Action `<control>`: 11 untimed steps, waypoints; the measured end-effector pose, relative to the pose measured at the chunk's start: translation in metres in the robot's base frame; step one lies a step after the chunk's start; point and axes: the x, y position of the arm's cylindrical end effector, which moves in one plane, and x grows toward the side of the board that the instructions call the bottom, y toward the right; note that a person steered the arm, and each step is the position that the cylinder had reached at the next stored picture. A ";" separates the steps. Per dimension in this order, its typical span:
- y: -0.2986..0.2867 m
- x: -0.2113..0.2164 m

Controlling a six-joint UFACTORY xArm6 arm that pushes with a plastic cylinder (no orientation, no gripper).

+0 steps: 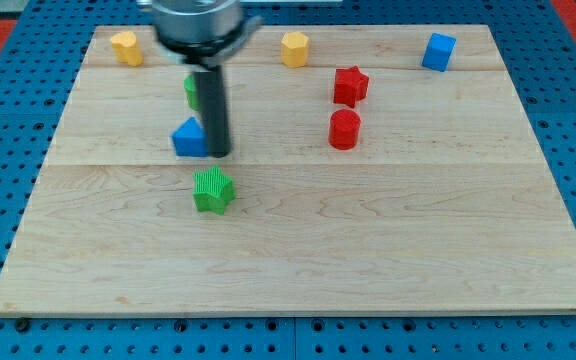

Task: Push the blue triangle to the center left

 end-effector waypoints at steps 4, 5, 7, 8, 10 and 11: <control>-0.049 -0.004; -0.113 -0.005; 0.007 0.001; 0.020 -0.035; -0.063 -0.053; -0.085 -0.041</control>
